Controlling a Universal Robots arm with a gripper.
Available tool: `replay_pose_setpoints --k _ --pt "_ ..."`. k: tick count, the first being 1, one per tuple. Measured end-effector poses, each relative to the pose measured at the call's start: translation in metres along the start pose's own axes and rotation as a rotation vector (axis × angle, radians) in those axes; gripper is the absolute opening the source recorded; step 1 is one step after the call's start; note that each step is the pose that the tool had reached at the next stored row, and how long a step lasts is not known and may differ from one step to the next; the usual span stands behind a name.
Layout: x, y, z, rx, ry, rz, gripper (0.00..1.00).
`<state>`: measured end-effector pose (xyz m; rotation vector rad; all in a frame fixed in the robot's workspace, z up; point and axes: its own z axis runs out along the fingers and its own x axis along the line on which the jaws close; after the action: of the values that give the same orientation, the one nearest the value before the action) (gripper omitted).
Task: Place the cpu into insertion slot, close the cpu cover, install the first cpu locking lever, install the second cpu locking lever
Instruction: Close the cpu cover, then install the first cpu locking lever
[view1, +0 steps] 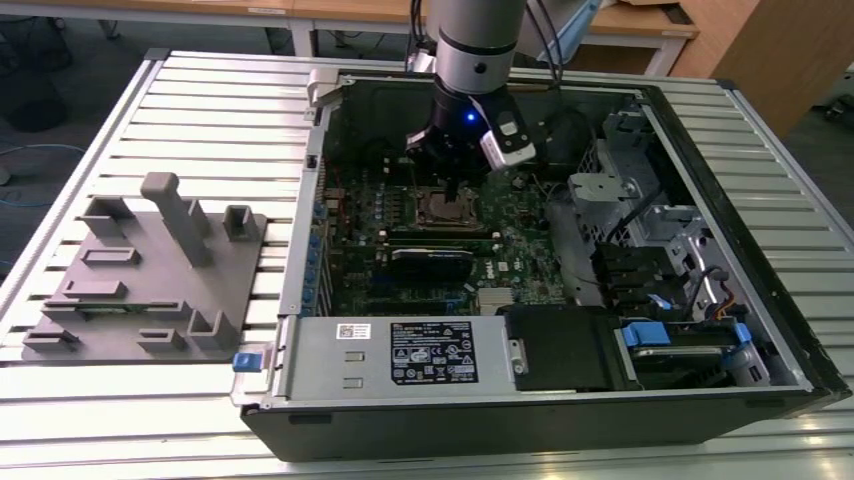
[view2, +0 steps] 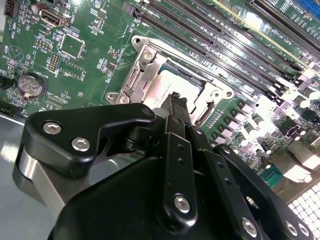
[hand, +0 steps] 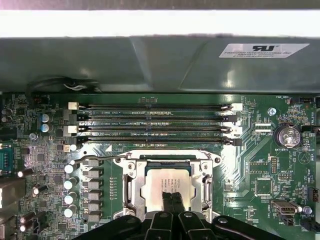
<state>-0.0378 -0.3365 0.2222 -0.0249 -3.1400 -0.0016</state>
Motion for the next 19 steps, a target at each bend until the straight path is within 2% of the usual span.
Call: replay_pose_setpoints --k 2,19 --pt "0.0 0.0 -0.0094 0.0001 0.0001 0.0 0.11" --pt "0.0 0.0 -0.0144 -0.0001 0.0001 0.0 0.11"
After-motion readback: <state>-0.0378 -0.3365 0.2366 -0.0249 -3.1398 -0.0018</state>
